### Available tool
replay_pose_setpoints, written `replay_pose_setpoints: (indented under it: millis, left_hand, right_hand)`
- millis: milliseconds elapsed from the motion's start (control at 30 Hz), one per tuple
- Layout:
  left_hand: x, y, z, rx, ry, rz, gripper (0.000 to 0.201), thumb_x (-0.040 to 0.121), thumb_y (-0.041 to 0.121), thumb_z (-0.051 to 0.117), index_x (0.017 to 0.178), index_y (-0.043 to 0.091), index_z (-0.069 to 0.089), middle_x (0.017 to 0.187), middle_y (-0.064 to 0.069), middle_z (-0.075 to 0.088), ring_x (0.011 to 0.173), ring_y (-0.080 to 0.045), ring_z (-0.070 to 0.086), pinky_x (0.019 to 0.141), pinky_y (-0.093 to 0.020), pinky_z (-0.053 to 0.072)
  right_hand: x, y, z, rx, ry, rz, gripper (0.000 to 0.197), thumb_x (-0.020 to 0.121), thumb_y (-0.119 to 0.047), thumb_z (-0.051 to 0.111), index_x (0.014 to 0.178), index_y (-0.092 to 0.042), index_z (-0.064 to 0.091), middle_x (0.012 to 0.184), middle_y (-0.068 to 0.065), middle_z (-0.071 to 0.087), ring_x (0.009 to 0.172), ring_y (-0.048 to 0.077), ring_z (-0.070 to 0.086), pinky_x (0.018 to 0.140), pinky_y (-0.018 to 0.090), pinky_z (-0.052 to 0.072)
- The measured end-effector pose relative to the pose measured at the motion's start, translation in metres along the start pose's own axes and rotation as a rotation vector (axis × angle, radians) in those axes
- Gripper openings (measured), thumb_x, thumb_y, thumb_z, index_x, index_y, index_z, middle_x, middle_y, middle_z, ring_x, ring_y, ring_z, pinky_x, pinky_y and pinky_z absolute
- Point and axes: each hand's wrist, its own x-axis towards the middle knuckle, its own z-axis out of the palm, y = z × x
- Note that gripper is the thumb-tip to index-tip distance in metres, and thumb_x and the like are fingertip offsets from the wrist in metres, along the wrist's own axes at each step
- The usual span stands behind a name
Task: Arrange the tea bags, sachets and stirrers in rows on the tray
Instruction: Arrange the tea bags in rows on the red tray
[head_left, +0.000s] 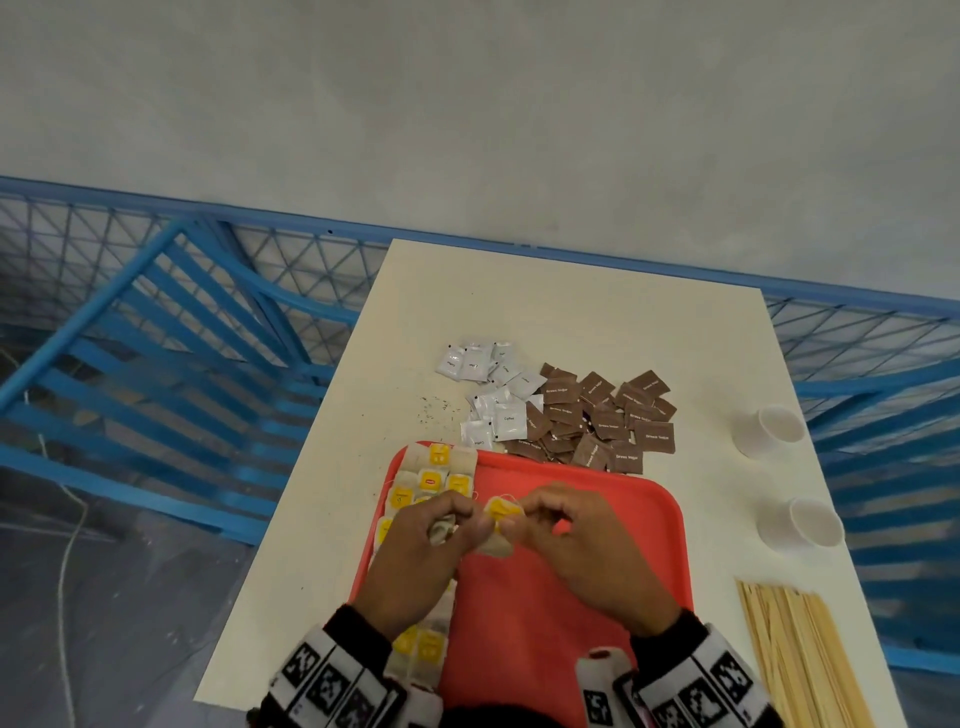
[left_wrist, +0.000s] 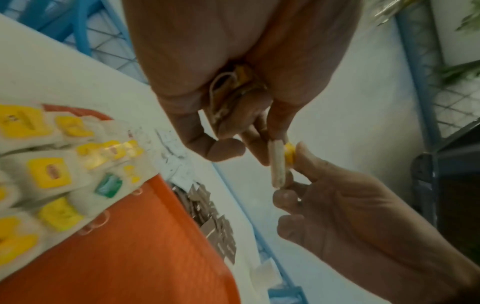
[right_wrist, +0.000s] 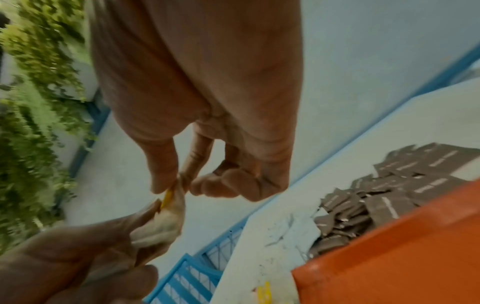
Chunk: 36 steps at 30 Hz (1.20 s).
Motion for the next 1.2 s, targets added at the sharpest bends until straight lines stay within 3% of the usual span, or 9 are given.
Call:
replay_pose_setpoints:
  millis: [133,200,300,433,567,767,933,1067,1200]
  left_hand:
    - [0.002,0.004,-0.009,0.156,-0.064,0.021,0.008,0.086,0.018,0.075,0.092,0.021,0.071,0.08,0.013,0.067,0.064,0.003,0.055,0.063,-0.014,0.042]
    - [0.003,0.0,-0.016,0.256,-0.046,0.022,0.017,0.085,0.016,0.077,0.097,0.026,0.069,0.088,0.019,0.069,0.079,0.002,0.062,0.072,-0.013,0.042]
    - [0.005,0.011,-0.024,0.17,0.003,0.054,0.034,0.081,0.026,0.08,0.111,0.03,0.066,0.107,0.017,0.07,0.099,0.001,0.064,0.084,-0.013,0.047]
    - [0.013,0.023,-0.031,0.095,0.057,0.109,0.015,0.083,0.036,0.075,0.091,0.024,0.074,0.084,0.007,0.072,0.072,-0.005,0.063,0.069,-0.023,0.05]
    - [0.017,0.009,-0.045,0.013,0.112,0.017,0.009,0.087,0.023,0.071,0.087,0.013,0.073,0.076,-0.001,0.068,0.059,-0.014,0.053,0.053,-0.032,0.047]
    - [0.004,-0.056,-0.07,0.302,0.172,-0.177,0.006,0.087,0.028,0.074,0.083,0.031,0.072,0.082,0.022,0.071,0.081,0.005,0.065,0.071,-0.012,0.047]
    - [-0.019,-0.099,-0.075,0.412,0.086,-0.286,0.012,0.087,0.028,0.073,0.076,0.028,0.07,0.078,0.021,0.071,0.077,0.002,0.065,0.068,-0.019,0.048]
    - [-0.023,-0.106,-0.074,0.368,0.105,-0.321,0.014,0.089,0.028,0.071,0.076,0.022,0.073,0.074,0.016,0.073,0.075,-0.001,0.067,0.071,-0.024,0.053]
    - [-0.02,-0.095,-0.074,0.144,0.144,-0.416,0.028,0.097,0.033,0.06,0.085,0.012,0.073,0.082,-0.001,0.075,0.065,-0.007,0.067,0.077,-0.045,0.059]
  right_hand:
    - [0.012,-0.012,-0.004,0.003,0.113,-0.047,0.002,0.084,-0.019,0.076,0.083,-0.019,0.077,0.072,-0.01,0.061,0.064,0.001,0.05,0.062,0.011,0.037]
    - [0.016,-0.017,-0.008,-0.036,0.129,-0.063,0.006,0.085,-0.021,0.075,0.083,-0.017,0.077,0.073,-0.011,0.06,0.064,0.002,0.051,0.062,0.01,0.037]
    - [0.024,-0.026,-0.007,-0.191,0.093,-0.122,0.008,0.088,-0.025,0.072,0.086,-0.021,0.078,0.074,-0.013,0.059,0.069,0.006,0.054,0.063,0.01,0.036]
    - [0.034,-0.035,0.003,-0.15,0.056,-0.135,0.005,0.087,-0.023,0.074,0.088,-0.021,0.078,0.076,-0.011,0.068,0.069,0.007,0.057,0.064,0.01,0.038]
    - [0.046,-0.034,0.028,0.046,0.03,-0.075,0.006,0.086,-0.017,0.074,0.087,-0.011,0.075,0.075,0.004,0.07,0.064,0.011,0.059,0.061,0.018,0.046]
    - [0.053,0.053,0.072,0.044,-0.021,0.248,0.014,0.084,-0.009,0.074,0.072,-0.01,0.069,0.063,-0.001,0.06,0.056,0.006,0.048,0.056,0.022,0.04]
    - [0.049,0.115,0.094,0.027,-0.023,0.57,0.008,0.079,-0.009,0.079,0.08,-0.002,0.075,0.072,0.003,0.069,0.061,0.007,0.055,0.062,0.028,0.046]
    - [0.053,0.12,0.103,0.041,0.018,0.609,0.009,0.075,-0.006,0.082,0.073,-0.004,0.073,0.07,0.001,0.068,0.058,0.006,0.054,0.056,0.02,0.045]
    - [0.055,0.119,0.112,-0.125,0.061,0.552,0.024,0.072,-0.014,0.083,0.062,-0.019,0.063,0.07,-0.003,0.068,0.062,0.007,0.058,0.058,0.023,0.047]
